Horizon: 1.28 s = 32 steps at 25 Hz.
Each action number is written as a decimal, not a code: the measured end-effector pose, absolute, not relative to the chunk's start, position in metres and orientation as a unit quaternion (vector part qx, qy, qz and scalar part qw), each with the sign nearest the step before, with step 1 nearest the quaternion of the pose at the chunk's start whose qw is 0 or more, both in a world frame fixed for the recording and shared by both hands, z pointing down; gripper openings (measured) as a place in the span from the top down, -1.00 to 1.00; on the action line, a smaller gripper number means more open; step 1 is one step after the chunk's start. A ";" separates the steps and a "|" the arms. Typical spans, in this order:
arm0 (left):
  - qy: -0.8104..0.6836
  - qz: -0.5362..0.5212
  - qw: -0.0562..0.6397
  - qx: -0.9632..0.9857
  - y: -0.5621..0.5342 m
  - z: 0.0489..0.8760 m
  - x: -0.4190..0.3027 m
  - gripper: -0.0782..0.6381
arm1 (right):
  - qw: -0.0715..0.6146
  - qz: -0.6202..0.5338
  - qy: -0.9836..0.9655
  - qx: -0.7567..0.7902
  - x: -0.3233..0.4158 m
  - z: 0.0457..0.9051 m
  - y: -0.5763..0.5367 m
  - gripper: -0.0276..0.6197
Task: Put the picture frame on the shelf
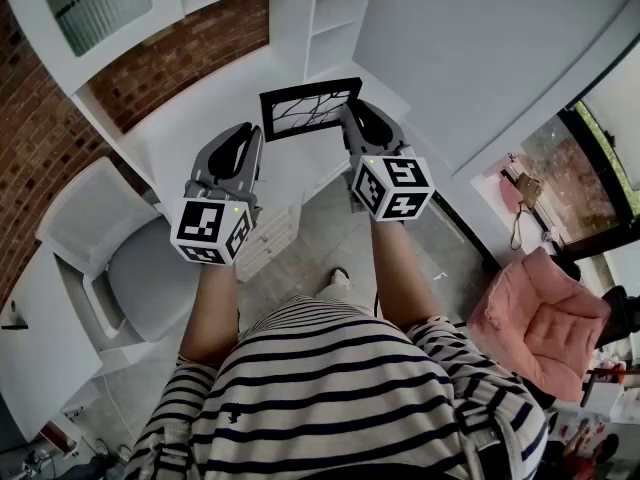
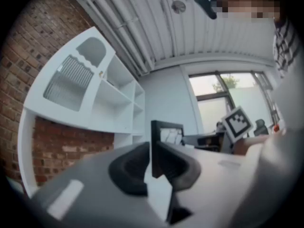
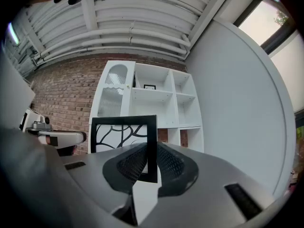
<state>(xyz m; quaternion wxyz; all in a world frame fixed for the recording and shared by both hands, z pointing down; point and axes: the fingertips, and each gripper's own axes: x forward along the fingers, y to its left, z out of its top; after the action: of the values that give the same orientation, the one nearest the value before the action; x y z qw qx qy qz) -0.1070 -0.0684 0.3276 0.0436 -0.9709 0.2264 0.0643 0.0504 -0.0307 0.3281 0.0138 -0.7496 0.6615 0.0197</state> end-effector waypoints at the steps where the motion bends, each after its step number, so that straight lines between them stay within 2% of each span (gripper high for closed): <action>1: 0.225 0.064 0.044 -0.971 -0.069 0.328 -0.107 0.66 | 0.014 0.020 0.662 -0.750 0.050 0.328 -0.032 0.73; 8: 0.214 0.061 0.045 -0.974 -0.068 0.328 -0.099 0.65 | 0.018 0.019 0.664 -0.748 0.054 0.327 -0.036 0.73; 17: 0.214 0.040 0.058 -0.974 -0.075 0.331 -0.077 0.49 | 0.028 0.007 0.679 -0.734 0.058 0.330 -0.049 0.73; 32: 0.247 0.033 0.054 -0.967 -0.105 0.327 -0.047 0.49 | 0.031 0.000 0.704 -0.709 0.082 0.327 -0.070 0.73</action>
<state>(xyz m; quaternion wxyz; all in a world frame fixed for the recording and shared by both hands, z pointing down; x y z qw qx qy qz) -0.0472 -0.1054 0.3273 0.0539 -0.9670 0.2467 0.0327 0.0825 -0.0695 0.3265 0.0314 -0.7093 0.7042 -0.0003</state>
